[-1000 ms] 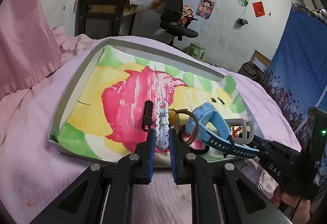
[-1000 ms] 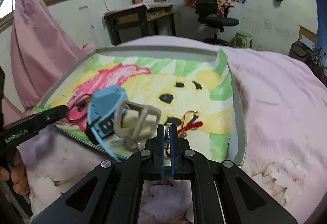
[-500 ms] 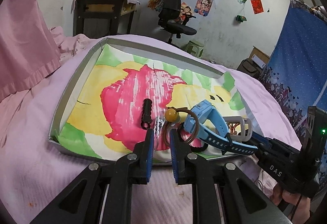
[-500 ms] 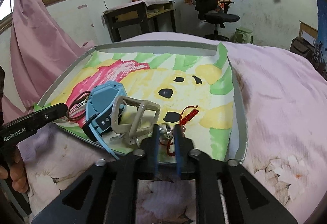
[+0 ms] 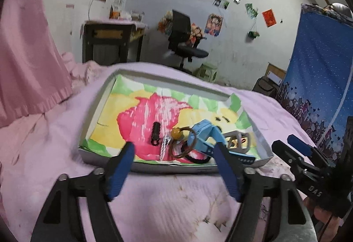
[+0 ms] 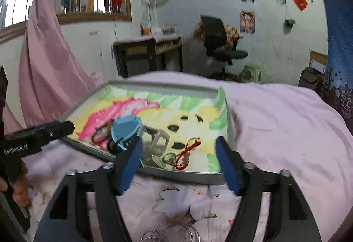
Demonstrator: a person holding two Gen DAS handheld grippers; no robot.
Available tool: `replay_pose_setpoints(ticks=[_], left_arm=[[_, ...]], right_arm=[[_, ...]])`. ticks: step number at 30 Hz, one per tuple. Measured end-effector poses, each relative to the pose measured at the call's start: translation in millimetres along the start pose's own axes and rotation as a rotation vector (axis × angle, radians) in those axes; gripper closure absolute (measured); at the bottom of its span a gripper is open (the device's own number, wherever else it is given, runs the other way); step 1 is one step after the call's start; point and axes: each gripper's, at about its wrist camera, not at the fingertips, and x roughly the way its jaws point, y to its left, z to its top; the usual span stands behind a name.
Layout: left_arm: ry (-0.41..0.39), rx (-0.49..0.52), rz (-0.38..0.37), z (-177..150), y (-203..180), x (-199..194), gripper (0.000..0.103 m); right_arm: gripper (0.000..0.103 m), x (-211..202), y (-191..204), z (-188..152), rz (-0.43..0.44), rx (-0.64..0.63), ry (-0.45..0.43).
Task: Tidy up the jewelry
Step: 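Withdraw both tools from the tray toward the remaining silver rings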
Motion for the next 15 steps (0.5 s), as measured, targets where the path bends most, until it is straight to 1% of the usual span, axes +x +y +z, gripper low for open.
replay_pose_setpoints(ticks=[3,7,9,11,15], left_arm=[[-0.04,0.016,-0.003,-3,-7,-15,0.018],[-0.079,0.035,0.0,-10,-17,-33,0.011],[-0.088,0.044,0.004,-14,-20,-40,0.009],[-0.09,0.052,0.009,-20,-24,-46,0.008],[-0.088,0.067,0.024,-30,-29,-55,0.007]], right_arm=[[0.026,-22,-2,0,0.013,0.012,-0.062],[0.018,-45,-5,-2,0.025,0.025,-0.113],[0.013,-53,-5,-2,0.027,0.015,-0.121],[0.013,-61,-5,-4,0.023,0.004,-0.128],[0.009,-75,-9,-10,0.026,0.012,-0.126]])
